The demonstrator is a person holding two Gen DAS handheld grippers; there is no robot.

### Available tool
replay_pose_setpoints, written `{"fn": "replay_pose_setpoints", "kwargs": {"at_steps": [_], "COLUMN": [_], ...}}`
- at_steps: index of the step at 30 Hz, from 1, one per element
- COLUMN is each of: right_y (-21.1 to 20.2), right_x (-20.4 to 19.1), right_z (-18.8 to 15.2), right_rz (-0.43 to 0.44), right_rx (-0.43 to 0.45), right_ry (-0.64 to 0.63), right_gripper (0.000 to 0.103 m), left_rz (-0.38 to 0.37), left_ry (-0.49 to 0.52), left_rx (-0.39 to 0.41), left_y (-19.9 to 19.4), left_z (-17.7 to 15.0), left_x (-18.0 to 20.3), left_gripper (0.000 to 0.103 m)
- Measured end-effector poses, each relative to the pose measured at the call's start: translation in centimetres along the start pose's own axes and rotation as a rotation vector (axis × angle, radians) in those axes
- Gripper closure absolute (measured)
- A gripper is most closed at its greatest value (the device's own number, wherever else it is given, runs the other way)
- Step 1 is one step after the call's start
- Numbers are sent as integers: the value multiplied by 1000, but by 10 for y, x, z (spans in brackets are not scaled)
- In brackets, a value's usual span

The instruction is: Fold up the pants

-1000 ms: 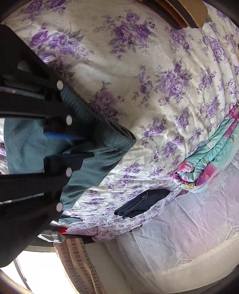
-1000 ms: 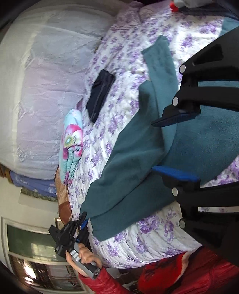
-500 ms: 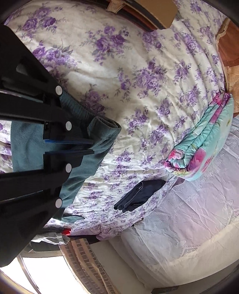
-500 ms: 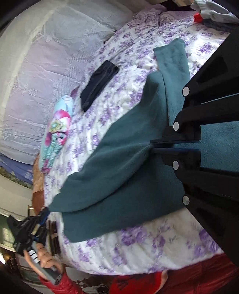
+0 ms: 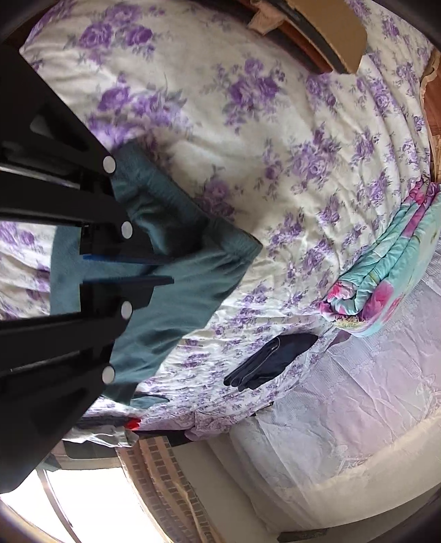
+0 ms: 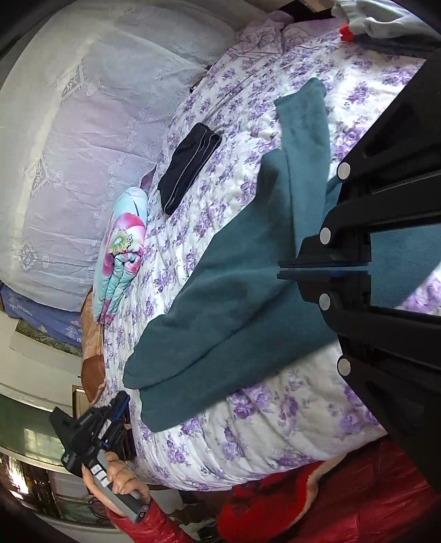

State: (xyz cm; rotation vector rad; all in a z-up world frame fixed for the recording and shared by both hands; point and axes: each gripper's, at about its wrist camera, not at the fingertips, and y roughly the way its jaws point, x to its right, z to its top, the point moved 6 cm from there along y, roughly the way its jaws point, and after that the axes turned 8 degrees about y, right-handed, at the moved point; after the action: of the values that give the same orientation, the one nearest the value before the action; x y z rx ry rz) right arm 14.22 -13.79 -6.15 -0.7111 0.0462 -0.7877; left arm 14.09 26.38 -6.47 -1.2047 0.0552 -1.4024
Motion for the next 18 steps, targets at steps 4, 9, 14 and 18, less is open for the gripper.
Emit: {"fn": "replay_pose_setpoints", "kwargs": {"at_steps": [4,9,14,18], "right_y": [6,5,6,6], "right_x": [-3,-4,-2,-9], "right_z": [1,0,1,-1], "right_rz": [9,6,7,29], "right_rx": [-15,-11,-11,-18], "right_ry": [-13,-14,-18,-60], "right_gripper": [101,101,101,101], "left_rz": [71,63,74,58], "left_ry": [-32,-130,-116,-72], "left_rx": [7,-23,-3,29], "left_y": [12,22,29,23], "left_z": [11,12,17,19], "left_x": [-2,-15,-17,-6], "left_gripper": [71,71,98,102]}}
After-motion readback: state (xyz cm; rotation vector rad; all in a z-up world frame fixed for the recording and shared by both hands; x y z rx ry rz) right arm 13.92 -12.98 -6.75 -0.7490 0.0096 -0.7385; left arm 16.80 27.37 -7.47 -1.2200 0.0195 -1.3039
